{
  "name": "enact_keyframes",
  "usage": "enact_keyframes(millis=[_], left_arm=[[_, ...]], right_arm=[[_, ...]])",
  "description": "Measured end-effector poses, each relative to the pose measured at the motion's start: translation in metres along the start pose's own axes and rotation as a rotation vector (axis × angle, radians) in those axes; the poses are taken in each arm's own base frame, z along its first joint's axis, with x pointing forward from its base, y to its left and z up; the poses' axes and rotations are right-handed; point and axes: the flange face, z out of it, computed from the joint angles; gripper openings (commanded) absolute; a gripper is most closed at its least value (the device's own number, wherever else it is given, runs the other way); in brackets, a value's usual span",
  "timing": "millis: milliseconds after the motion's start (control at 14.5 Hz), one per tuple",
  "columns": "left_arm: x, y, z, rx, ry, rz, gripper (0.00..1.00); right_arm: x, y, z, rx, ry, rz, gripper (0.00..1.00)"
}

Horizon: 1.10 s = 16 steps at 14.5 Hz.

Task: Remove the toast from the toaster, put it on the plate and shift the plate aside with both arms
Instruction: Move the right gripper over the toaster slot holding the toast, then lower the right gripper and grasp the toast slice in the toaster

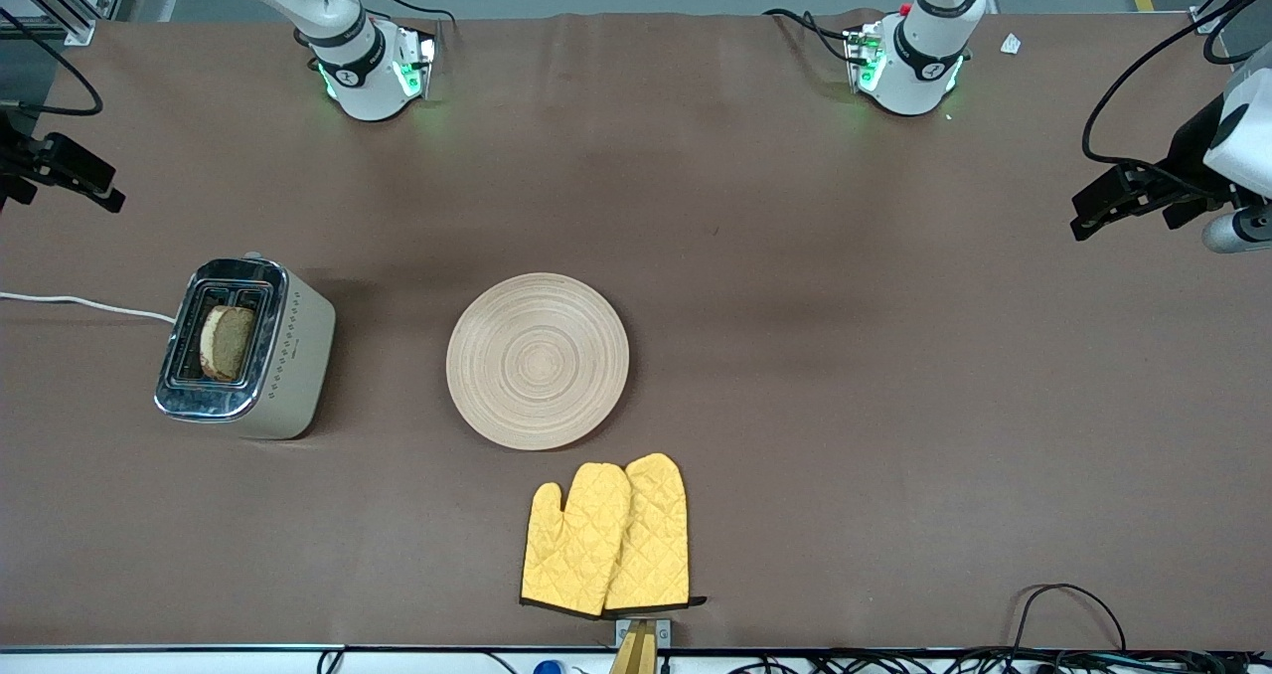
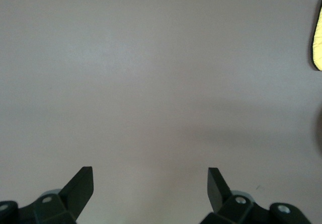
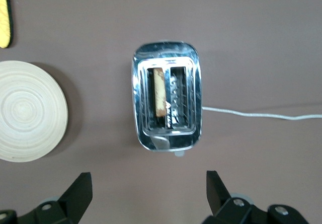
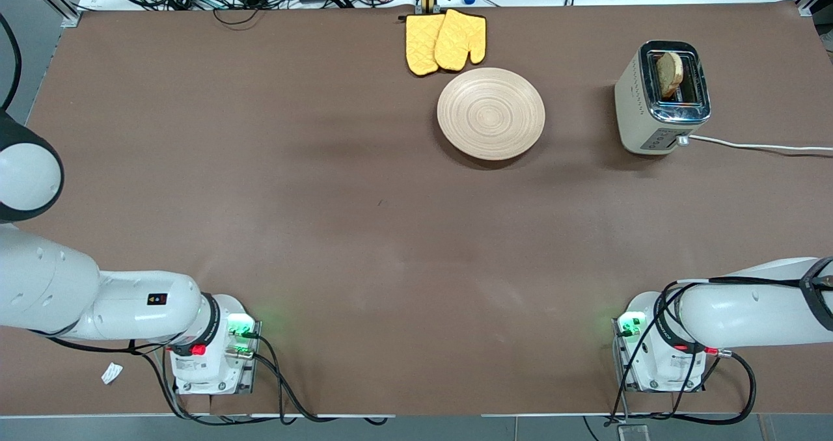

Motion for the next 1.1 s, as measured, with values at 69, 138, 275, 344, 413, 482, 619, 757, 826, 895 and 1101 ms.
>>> enact_keyframes(millis=[69, 138, 275, 344, 413, 482, 619, 757, 826, 895, 1101], left_arm=[[0.000, 0.000, 0.000, 0.000, 0.000, 0.000, 1.00], [0.000, 0.000, 0.000, 0.000, 0.000, 0.000, 1.00], [0.000, 0.000, 0.000, 0.000, 0.000, 0.000, 1.00], [0.000, 0.000, 0.000, 0.000, 0.000, 0.000, 1.00], [0.000, 0.000, 0.000, 0.000, 0.000, 0.000, 1.00], [0.000, 0.000, 0.000, 0.000, -0.001, 0.000, 1.00], [0.000, 0.000, 0.001, 0.000, -0.002, 0.000, 1.00], [0.001, 0.000, 0.002, 0.000, -0.003, 0.000, 1.00], [0.001, 0.000, 0.002, 0.000, -0.004, 0.000, 1.00], [0.001, 0.000, 0.003, 0.000, -0.004, 0.000, 1.00], [0.003, 0.000, 0.005, 0.001, -0.009, 0.001, 1.00]], right_arm=[[0.004, -0.007, 0.007, -0.001, 0.008, -0.010, 1.00], [0.010, -0.013, 0.020, -0.004, 0.012, -0.016, 1.00], [0.019, -0.020, 0.058, 0.000, 0.015, -0.020, 1.00], [0.022, -0.022, 0.078, 0.002, 0.009, -0.020, 1.00], [0.023, -0.023, 0.097, -0.001, -0.003, -0.022, 1.00], [0.023, -0.025, 0.115, -0.006, -0.022, -0.027, 1.00], [0.028, -0.027, 0.142, -0.018, -0.053, -0.049, 1.00], [0.034, -0.027, 0.164, -0.029, -0.063, -0.058, 1.00], [0.037, -0.025, 0.173, -0.032, -0.060, -0.060, 1.00], [0.038, -0.024, 0.182, -0.034, -0.052, -0.061, 1.00], [0.036, -0.020, 0.208, -0.034, -0.026, -0.073, 1.00]])
